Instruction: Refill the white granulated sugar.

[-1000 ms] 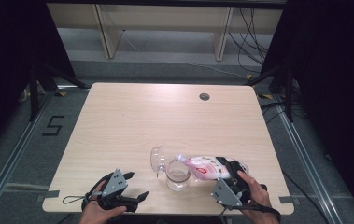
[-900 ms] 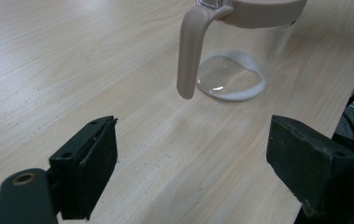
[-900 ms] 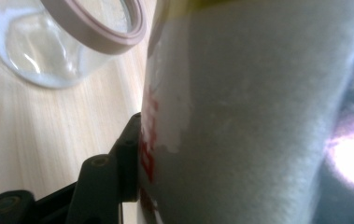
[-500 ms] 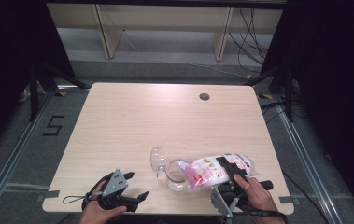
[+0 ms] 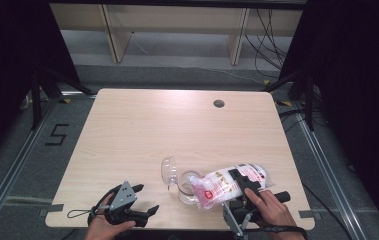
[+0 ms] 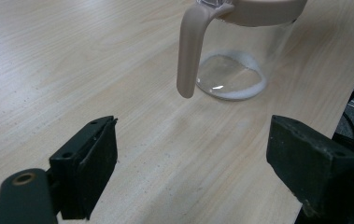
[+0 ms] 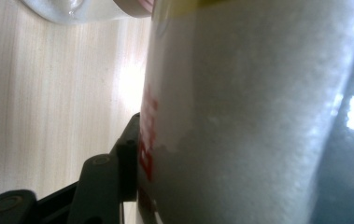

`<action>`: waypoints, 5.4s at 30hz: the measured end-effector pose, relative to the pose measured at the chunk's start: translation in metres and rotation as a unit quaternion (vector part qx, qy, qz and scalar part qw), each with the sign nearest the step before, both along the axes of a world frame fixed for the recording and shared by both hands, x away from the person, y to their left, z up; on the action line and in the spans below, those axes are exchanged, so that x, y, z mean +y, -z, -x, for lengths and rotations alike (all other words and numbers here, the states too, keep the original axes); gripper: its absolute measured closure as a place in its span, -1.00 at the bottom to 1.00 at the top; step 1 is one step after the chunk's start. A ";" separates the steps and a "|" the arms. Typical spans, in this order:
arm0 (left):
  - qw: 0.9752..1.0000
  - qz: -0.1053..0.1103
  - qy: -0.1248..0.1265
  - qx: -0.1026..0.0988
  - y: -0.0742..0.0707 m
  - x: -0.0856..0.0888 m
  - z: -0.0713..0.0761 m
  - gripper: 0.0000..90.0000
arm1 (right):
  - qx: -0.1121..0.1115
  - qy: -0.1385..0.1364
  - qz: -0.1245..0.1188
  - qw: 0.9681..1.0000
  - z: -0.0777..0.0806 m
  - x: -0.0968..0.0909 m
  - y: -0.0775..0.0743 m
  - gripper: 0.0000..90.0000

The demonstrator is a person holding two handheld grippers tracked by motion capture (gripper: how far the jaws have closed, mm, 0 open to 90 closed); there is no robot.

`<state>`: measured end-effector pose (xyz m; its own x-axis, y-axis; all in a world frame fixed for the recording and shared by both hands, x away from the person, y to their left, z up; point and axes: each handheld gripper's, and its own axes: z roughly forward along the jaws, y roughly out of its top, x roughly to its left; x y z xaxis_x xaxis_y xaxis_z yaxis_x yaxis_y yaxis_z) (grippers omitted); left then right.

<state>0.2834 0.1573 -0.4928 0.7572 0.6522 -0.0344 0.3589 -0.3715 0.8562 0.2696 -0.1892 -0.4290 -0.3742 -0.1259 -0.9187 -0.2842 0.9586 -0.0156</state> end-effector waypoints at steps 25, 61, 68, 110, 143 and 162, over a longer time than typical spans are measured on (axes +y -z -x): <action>1.000 -0.002 -0.006 0.007 0.001 0.000 0.000 -0.64 | -0.014 -0.008 0.030 0.999 -0.002 -0.001 0.004 0.10; 1.000 0.000 -0.003 0.011 0.002 0.000 0.000 -0.64 | -0.020 -0.016 0.060 0.998 -0.003 -0.002 0.001 0.11; 1.000 -0.002 -0.003 0.014 0.002 0.000 0.000 -0.64 | -0.015 -0.019 0.053 0.998 -0.005 -0.003 0.002 0.11; 1.000 0.001 -0.004 0.010 0.002 -0.001 0.000 -0.64 | -0.029 -0.026 0.076 0.996 -0.003 -0.001 -0.001 0.12; 1.000 -0.005 -0.007 0.009 0.002 0.000 0.001 -0.64 | -0.027 -0.015 0.067 0.997 -0.002 -0.002 -0.004 0.12; 1.000 -0.006 -0.006 0.009 0.002 0.000 0.001 -0.64 | -0.036 -0.022 0.090 0.995 -0.005 -0.004 -0.005 0.12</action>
